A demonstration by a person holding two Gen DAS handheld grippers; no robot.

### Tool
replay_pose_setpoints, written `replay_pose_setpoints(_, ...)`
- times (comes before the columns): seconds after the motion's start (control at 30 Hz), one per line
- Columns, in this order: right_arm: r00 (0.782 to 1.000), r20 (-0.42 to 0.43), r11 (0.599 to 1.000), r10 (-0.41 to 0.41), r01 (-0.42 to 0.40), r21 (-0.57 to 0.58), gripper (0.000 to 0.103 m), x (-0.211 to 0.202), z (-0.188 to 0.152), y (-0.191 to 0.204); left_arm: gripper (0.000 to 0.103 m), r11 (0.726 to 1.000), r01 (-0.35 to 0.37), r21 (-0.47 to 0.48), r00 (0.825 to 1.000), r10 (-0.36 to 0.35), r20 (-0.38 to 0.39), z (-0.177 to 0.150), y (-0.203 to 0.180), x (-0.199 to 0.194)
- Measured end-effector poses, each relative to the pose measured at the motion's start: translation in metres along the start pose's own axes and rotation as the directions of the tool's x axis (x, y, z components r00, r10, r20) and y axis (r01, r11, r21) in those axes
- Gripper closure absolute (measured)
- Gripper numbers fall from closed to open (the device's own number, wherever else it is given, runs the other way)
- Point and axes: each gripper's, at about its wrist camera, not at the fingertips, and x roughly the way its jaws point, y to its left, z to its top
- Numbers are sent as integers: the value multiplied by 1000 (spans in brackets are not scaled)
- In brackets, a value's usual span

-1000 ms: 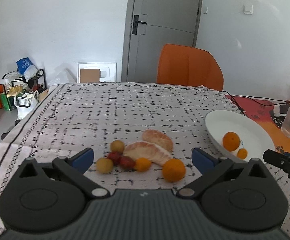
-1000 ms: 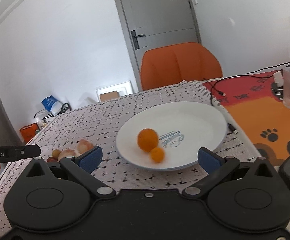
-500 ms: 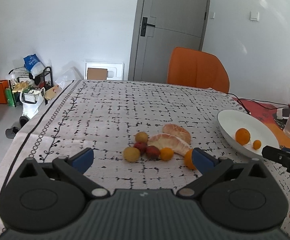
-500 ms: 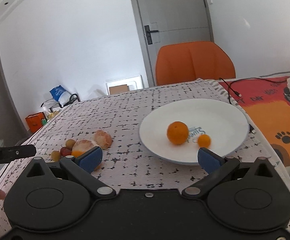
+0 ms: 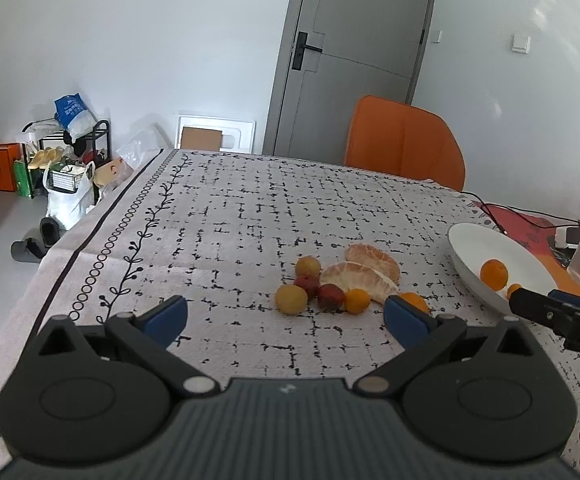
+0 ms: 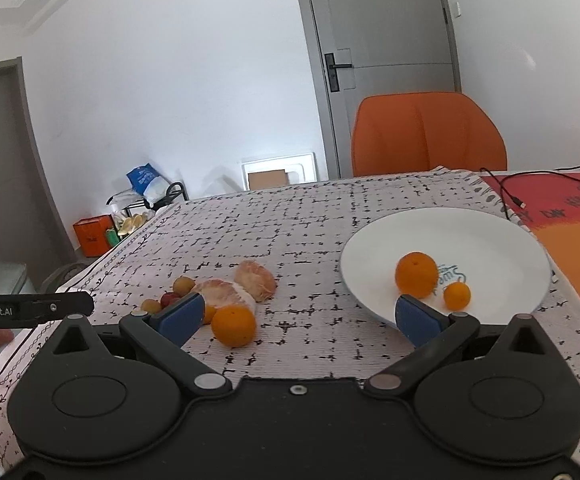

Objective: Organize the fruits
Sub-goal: 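Move both tools back toward the remaining fruit cluster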

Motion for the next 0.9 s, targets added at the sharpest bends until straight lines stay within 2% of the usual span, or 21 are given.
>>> replay_pose_setpoints(0.13,1000,-3,1000,-3,3,5,0,5,-1,4,0,1000,-8,0,1000,8,12,-1,3,1)
replay_pose_setpoints(0.3,999,-12,999,37,-37,-9,0,9,-2,11,2,1000,-7,10,1000,7,20,-2,6,6)
replay_pose_setpoints(0.43,998,-26,998,54,-54,-10,7,16,-4,15,3,1000,7,-8,1000,-7,20,-2,10,13)
replay_pose_setpoints(0.63,996,-56,998,63,-63,-11,15,29,-7,20,12,1000,13,-13,1000,-13,13,-3,11,23)
replay_pose_setpoints(0.9,993,-79,996,84,-85,-11,20,42,-7,27,26,999,32,-11,999,-32,-8,-3,8,43)
